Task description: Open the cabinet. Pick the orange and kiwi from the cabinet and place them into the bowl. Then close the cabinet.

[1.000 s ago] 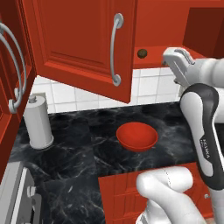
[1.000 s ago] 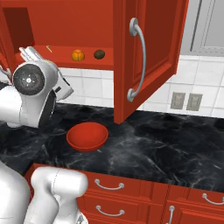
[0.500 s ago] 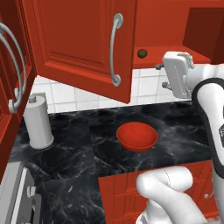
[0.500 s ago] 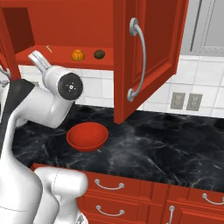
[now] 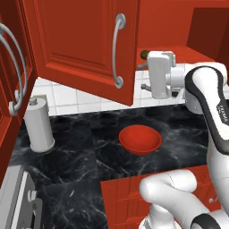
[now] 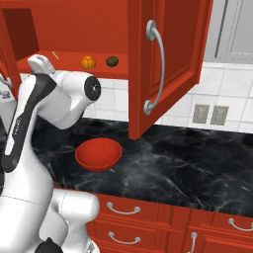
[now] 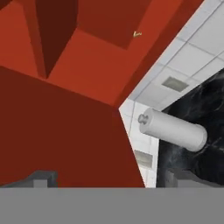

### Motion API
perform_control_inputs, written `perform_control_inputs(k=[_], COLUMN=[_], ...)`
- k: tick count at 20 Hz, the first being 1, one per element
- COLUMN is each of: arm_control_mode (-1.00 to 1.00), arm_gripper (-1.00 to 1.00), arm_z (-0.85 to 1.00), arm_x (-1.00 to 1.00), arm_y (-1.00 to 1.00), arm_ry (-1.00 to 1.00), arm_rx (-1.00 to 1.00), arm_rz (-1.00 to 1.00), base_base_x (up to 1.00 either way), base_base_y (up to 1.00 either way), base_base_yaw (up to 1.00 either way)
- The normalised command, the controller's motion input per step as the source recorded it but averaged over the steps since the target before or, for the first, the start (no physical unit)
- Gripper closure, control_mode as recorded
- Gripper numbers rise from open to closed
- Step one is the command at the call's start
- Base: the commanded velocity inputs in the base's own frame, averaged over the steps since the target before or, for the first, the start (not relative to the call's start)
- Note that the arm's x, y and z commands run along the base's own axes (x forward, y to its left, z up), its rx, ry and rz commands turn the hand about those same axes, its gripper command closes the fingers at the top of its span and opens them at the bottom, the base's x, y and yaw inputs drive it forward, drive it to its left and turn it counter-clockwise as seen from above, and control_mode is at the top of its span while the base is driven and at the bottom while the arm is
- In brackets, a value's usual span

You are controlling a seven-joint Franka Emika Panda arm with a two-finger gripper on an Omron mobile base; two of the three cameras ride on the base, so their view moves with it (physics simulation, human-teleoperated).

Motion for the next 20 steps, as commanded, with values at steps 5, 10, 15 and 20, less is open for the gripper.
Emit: perform_control_inputs(k=[5, 10, 15, 20], arm_control_mode=[-1.0, -1.0, -1.0, -1.0], arm_gripper=[-1.0, -1.0, -1.0, -1.0], arm_z=[0.0, 0.0, 0.0, 0.0], arm_x=[0.03, 0.0, 0.01, -0.01], arm_y=[0.53, 0.36, 0.74, 0.95], arm_ry=[0.18, 0.0, 0.0, 0.0], arm_rx=[0.02, 0.0, 0.0, 0.0], arm_rz=[0.36, 0.06, 0.15, 0.15], base_base_x=[0.0, 0.0, 0.0, 0.0], base_base_y=[0.0, 0.0, 0.0, 0.0], base_base_yaw=[0.0, 0.0, 0.0, 0.0])
